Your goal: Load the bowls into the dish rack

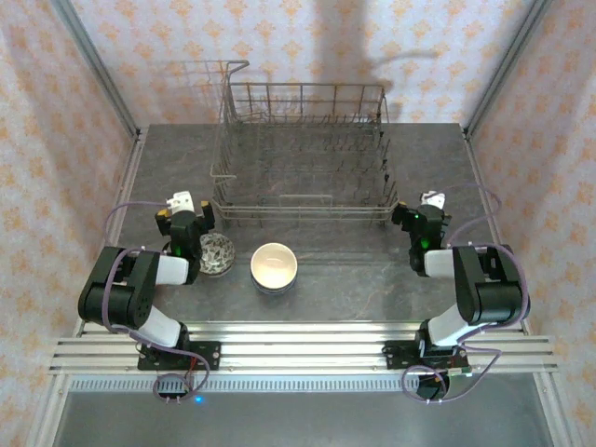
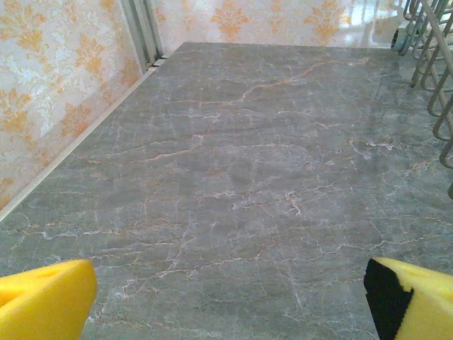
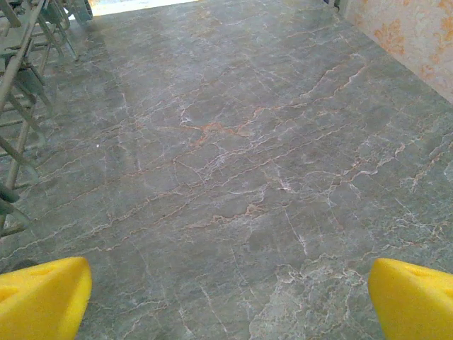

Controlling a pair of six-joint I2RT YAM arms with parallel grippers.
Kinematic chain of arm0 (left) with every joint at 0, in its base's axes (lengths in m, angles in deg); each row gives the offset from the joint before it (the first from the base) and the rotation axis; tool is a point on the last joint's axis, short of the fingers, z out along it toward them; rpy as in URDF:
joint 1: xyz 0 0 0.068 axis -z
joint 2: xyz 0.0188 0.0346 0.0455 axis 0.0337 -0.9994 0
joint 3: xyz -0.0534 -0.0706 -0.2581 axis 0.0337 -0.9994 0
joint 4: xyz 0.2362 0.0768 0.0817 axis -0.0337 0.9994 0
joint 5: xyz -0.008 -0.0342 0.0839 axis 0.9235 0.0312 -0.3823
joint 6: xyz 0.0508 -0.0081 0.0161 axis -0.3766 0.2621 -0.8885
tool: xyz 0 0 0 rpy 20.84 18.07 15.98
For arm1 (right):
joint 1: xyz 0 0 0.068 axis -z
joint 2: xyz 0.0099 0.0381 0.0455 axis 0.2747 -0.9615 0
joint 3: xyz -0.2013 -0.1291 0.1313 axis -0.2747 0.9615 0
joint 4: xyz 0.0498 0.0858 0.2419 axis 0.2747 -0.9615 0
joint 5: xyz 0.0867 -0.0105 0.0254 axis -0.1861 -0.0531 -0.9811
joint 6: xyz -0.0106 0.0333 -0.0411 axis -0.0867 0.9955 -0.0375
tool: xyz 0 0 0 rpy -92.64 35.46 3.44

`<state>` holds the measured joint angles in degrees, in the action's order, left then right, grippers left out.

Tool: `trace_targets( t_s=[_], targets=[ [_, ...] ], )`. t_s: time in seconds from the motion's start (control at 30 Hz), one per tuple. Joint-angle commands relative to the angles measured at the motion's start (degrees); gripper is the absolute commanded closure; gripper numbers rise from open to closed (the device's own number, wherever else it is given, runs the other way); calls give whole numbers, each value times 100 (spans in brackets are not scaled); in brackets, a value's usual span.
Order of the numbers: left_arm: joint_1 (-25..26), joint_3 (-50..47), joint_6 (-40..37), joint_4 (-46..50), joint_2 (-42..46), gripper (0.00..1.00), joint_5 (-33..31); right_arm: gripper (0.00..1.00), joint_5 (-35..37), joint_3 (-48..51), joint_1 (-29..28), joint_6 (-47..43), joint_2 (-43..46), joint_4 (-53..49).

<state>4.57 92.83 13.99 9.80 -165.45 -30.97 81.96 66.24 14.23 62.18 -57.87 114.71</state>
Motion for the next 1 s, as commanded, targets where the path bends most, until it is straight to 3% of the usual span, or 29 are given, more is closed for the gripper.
trace_targets(
  t_s=[0.0,0.2,0.8,0.97],
  targets=[
    [-27,84,25,-86,-29,1,0,0,-42,-71,-29,13,24,93],
    [-35,95,-177,-20,-7,1,593,0,-50,-71,-33,13,17,97],
    [-58,128,-129,11,-16,1,536,0,-103,-79,-4,30,17,71],
    [-62,19,55,57,316,1,79,0,-62,-176,49,105,357,-343]
  ],
)
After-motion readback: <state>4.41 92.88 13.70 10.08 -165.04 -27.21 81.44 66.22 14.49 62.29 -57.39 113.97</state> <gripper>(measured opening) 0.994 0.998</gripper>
